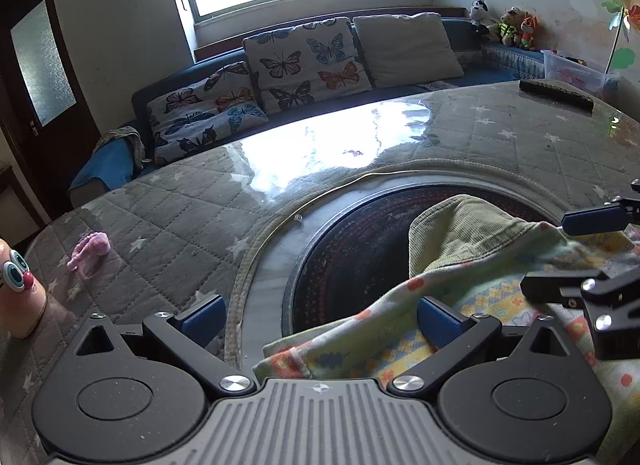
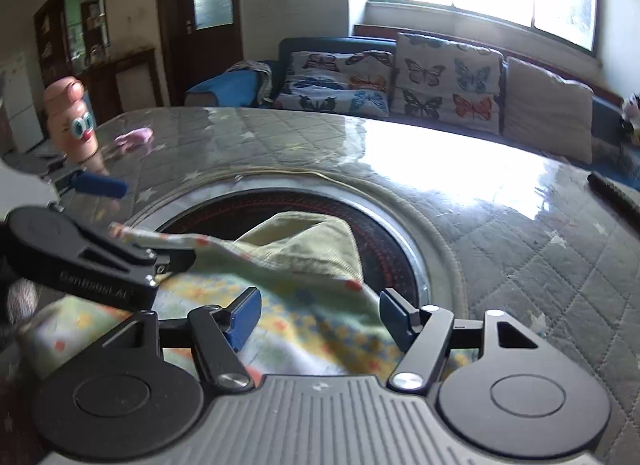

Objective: Fold clothes

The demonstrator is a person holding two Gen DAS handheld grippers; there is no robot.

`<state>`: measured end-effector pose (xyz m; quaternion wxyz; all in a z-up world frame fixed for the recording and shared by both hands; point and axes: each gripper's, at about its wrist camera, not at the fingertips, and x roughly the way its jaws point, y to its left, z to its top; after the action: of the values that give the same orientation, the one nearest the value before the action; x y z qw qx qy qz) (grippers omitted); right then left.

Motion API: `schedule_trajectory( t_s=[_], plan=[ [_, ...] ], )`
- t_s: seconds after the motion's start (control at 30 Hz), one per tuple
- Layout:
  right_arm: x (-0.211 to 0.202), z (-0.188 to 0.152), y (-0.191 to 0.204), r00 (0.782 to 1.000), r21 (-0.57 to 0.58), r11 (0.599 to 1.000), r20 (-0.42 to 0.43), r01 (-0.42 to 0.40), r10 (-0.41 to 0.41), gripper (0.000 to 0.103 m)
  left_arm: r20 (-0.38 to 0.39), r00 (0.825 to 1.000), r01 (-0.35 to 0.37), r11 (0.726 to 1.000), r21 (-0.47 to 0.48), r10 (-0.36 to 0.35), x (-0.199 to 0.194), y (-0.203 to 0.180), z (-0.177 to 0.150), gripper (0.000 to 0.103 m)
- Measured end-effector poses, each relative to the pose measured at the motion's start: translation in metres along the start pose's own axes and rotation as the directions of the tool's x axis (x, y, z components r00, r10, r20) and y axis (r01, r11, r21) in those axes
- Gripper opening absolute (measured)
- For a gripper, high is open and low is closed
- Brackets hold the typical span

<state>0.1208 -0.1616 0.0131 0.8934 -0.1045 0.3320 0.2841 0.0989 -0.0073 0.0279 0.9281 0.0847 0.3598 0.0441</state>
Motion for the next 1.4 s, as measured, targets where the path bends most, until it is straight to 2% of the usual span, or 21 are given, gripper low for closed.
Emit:
schedule_trajectory(
  t_s=[0.03, 0.27, 0.33, 0.47, 0.53, 0.8, 1.4],
  plan=[
    [-0.002, -0.002, 0.002, 1.0, -0.007, 1.0, 0.003, 0.004, -0.004, 0.078, 0.001, 1.0, -0.002, 1.0, 0.0, 0.002, -0.001, 0.0, -0.002, 0.103],
    [-0.01, -0.012, 0.015, 1.0, -0.007, 1.0, 0.008, 0.01, -0.01, 0.078, -0.004, 1.0, -0.019, 1.0, -0.014, 0.019, -0.008, -0.003, -0.013, 0.103],
    [-0.013, -0.016, 0.016, 1.0, 0.009, 1.0, 0.008, 0.011, -0.011, 0.09, -0.005, 1.0, -0.023, 1.0, -0.021, 0.023, -0.009, -0.004, -0.016, 0.103],
    [-0.02, -0.025, 0.021, 1.0, 0.004, 1.0, 0.001, -0.007, 0.007, 0.091, -0.007, 1.0, -0.025, 0.999, -0.043, 0.025, -0.015, -0.003, -0.021, 0.103],
    [-0.023, -0.029, 0.023, 1.0, -0.005, 1.0, 0.005, 0.0, 0.0, 0.099, -0.009, 1.0, -0.027, 0.998, -0.054, 0.026, -0.017, -0.003, -0.024, 0.103],
    [-0.035, -0.041, 0.026, 1.0, 0.018, 1.0, 0.015, 0.012, -0.012, 0.103, 0.015, 0.999, -0.051, 0.997, -0.054, 0.052, -0.032, -0.005, -0.038, 0.103],
    [-0.061, -0.07, 0.019, 0.997, 0.059, 0.997, 0.052, 0.053, -0.056, 0.103, 0.071, 0.992, -0.102, 0.993, -0.058, 0.106, -0.063, -0.008, -0.079, 0.103]
  ],
)
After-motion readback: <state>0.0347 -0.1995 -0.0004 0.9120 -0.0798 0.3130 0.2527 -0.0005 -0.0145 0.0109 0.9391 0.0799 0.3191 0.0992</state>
